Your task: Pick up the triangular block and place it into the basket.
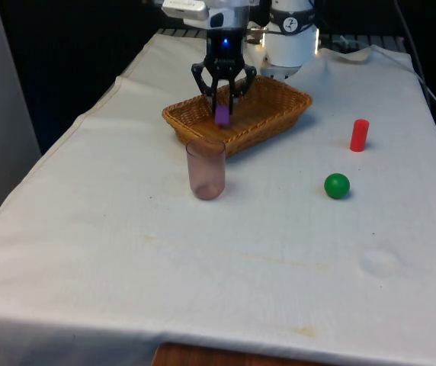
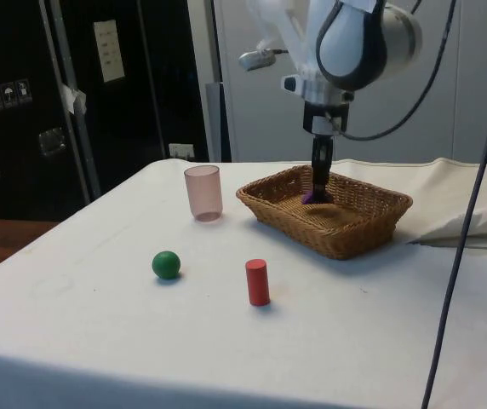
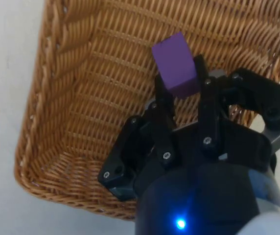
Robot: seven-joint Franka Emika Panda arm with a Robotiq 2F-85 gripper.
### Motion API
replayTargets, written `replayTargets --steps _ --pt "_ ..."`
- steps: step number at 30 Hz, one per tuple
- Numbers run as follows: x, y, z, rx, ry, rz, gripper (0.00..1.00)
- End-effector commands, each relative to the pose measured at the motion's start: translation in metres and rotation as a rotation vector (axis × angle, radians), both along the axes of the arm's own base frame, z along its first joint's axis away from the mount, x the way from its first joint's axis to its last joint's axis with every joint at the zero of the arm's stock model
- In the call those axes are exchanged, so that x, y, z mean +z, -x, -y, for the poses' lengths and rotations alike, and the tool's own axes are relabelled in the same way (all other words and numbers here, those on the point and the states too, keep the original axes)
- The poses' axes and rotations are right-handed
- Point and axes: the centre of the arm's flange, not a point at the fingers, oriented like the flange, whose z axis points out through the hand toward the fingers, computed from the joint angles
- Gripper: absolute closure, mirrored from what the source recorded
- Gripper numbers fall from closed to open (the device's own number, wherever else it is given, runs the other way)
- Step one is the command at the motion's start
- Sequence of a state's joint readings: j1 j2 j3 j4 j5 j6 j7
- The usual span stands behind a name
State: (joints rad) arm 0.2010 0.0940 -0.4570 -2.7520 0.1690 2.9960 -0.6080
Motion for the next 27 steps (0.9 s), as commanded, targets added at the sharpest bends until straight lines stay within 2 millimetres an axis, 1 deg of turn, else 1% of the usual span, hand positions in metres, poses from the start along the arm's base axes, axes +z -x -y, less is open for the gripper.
replayTargets --steps 1,4,5,6,7,8,9,10,12,13,15,16,17,18,19,20,22,25,26,27 --pt "0.001 0.002 -0.005 0.001 -0.004 0.012 0.67" --pt "-0.001 0.002 -0.005 -0.002 -0.004 0.008 0.67" --pt "-0.001 0.001 -0.006 -0.003 -0.005 0.007 0.66" --pt "-0.007 0.001 -0.001 -0.004 0.01 -0.007 0.63" --pt "-0.001 0.001 -0.006 -0.003 -0.005 0.007 0.63" --pt "-0.001 0.001 -0.006 -0.003 -0.006 0.007 0.6" --pt "-0.001 0.001 -0.006 -0.003 -0.006 0.007 0.56" --pt "-0.001 0.001 -0.006 -0.003 -0.006 0.006 0.47" --pt "-0.001 0.001 -0.006 -0.003 -0.007 0.006 0.37" --pt "-0.001 0.001 -0.006 -0.004 -0.008 0.006 0.3" --pt "0.0 0.001 -0.006 -0.004 -0.007 0.007 0.21" --pt "-0.007 0.001 -0.001 -0.006 0.009 -0.006 0.16" --pt "-0.001 0.001 -0.006 -0.004 -0.008 0.006 0.16" --pt "-0.001 0.001 -0.006 -0.003 -0.008 0.006 0.07" --pt "-0.001 0.001 -0.006 -0.003 -0.008 0.006 0.03" --pt "-0.001 0.001 -0.006 -0.003 -0.008 0.006 0.0" --pt "-0.001 0.001 -0.006 -0.004 -0.007 0.005 0.0" --pt "-0.003 0.005 -0.011 -0.005 -0.019 -0.007 0.0" --pt "-0.009 0.003 -0.005 -0.006 0.001 -0.02 0.0" --pt "-0.004 0.007 -0.014 -0.005 -0.026 -0.016 0.0"
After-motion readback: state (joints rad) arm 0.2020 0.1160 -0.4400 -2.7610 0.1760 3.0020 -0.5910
